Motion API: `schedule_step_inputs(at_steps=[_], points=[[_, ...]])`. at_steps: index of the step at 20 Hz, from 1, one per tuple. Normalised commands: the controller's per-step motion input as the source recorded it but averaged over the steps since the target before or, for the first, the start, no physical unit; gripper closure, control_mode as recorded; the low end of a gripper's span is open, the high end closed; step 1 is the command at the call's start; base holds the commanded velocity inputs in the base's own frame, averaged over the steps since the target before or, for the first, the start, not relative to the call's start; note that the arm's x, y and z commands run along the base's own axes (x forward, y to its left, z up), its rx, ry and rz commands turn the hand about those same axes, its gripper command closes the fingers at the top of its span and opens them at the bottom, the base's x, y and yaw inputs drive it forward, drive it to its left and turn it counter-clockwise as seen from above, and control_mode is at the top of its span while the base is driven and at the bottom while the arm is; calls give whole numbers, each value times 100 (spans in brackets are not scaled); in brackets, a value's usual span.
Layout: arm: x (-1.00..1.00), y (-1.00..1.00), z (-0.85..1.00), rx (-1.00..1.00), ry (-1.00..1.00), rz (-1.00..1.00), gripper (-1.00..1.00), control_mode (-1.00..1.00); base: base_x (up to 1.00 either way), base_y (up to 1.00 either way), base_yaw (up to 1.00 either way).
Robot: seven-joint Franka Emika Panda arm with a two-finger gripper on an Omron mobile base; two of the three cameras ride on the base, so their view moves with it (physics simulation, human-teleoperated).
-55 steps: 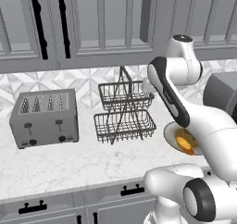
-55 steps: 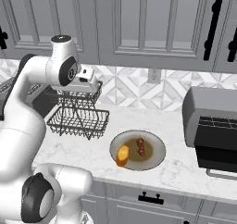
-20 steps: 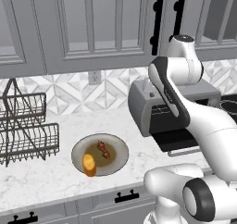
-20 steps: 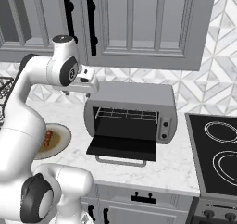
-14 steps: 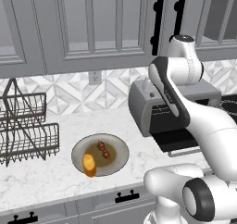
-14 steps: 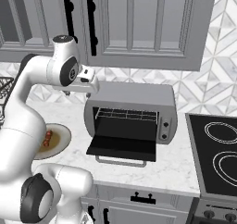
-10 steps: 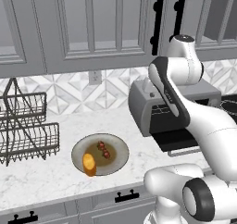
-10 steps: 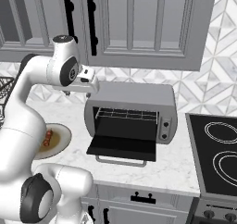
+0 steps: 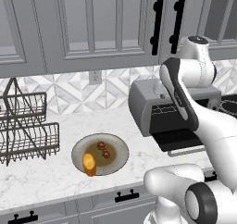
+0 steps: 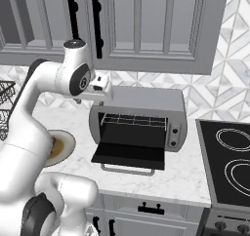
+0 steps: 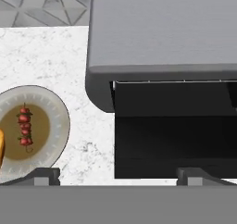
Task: Pick up the kebab skewer and baguette bread, and place them inside the toaster oven. Close the toaster oven door and start by setting the timer.
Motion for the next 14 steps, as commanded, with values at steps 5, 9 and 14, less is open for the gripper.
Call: schedule_step_inputs(at_steps=[5,9,14], points=[[-30,-100,-10,0,-9,0,-100,-100,0,0,0],[0,-86,-31,0,-18,0,-100,-100,0,0,0],[10,-74,-26,0,-20,0,-100,-100,0,0,0]])
